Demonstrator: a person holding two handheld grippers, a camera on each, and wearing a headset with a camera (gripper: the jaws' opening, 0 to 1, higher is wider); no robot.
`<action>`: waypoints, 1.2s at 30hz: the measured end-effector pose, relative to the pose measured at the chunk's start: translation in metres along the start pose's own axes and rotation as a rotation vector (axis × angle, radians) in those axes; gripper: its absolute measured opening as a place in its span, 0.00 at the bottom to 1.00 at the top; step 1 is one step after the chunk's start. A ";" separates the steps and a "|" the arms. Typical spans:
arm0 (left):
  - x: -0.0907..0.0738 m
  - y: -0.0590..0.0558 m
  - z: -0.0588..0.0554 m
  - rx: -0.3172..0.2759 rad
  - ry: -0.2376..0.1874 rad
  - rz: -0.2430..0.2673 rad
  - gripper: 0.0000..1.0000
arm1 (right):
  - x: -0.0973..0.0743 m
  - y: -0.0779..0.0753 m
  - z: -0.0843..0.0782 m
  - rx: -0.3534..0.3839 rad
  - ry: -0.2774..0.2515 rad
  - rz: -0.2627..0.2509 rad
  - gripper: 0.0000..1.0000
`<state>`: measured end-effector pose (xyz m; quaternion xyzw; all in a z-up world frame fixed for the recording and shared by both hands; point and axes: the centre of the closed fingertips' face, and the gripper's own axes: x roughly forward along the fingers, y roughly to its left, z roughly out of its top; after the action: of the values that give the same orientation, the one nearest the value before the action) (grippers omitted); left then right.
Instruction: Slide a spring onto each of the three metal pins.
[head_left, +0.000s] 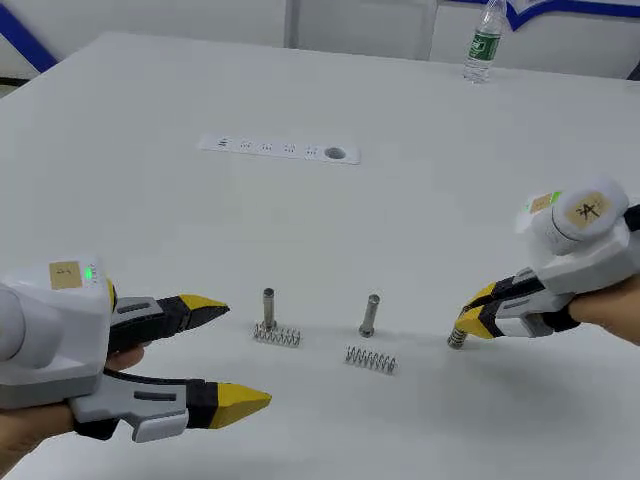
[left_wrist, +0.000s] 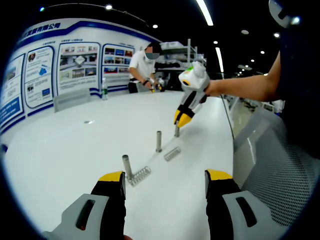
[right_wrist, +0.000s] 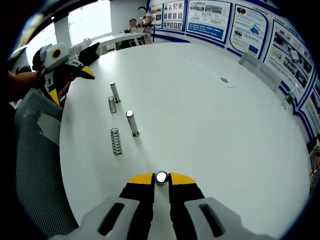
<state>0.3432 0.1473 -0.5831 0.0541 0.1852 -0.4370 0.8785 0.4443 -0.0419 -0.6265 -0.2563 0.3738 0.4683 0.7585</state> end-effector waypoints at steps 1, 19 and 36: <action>0.000 0.000 0.000 0.001 0.001 0.000 0.65 | 0.001 0.000 -0.001 -0.001 0.003 0.000 0.12; 0.000 0.000 0.001 0.002 -0.002 0.001 0.65 | 0.002 -0.002 -0.002 0.004 0.003 -0.004 0.15; 0.001 0.000 0.001 0.005 -0.005 -0.001 0.66 | -0.007 0.004 -0.013 0.019 0.002 -0.016 0.18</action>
<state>0.3441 0.1464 -0.5823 0.0550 0.1817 -0.4382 0.8786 0.4339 -0.0536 -0.6288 -0.2527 0.3768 0.4583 0.7642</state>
